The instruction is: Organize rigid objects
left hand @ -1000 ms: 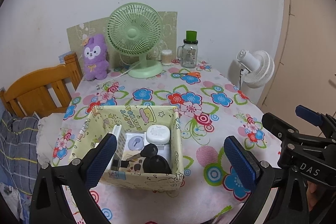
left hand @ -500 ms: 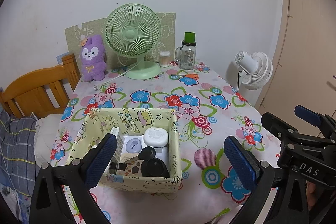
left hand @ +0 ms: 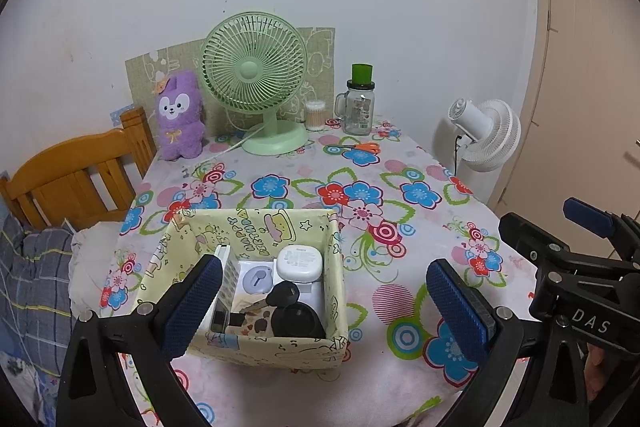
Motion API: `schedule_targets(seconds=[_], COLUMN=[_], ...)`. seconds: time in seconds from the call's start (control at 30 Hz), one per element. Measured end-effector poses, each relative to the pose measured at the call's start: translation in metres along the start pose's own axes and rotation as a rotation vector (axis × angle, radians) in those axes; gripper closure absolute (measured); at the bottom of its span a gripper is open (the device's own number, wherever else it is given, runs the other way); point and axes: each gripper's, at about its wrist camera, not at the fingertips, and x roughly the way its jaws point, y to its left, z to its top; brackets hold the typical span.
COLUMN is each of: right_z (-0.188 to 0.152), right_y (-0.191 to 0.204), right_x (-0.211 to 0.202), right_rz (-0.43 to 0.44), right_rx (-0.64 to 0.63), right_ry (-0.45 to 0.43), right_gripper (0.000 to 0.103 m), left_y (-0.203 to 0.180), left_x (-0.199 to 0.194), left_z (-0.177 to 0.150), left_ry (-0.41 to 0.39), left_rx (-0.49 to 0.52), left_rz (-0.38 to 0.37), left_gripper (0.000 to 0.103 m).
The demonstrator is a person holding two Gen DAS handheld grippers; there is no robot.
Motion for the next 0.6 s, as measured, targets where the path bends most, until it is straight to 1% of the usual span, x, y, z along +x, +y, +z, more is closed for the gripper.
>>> schedule_targets(seconds=[0.23,0.4,0.6], right_z=[0.0031,0.0028,0.0023], right_y=[-0.0020,-0.0014,-0.0012], right_x=[-0.0034,-0.0028,-0.0033], right_rz=[-0.004,-0.002,0.000], right_rx=[0.004,-0.004,-0.006], right_ry=[-0.014,-0.016,-0.018], right_gripper=[0.007,0.007,0.007], left_y=[-0.0008,0.0023,0.0025], left_x=[0.0003,-0.0019,-0.0037], left_z=[0.0002,0.0002,-0.0014], left_ry=[0.000,0.008,0.002], left_rx=[-0.009,-0.040,-0.031], left_rz=[-0.012,-0.044,-0.023], left_gripper=[0.000,0.000,0.000])
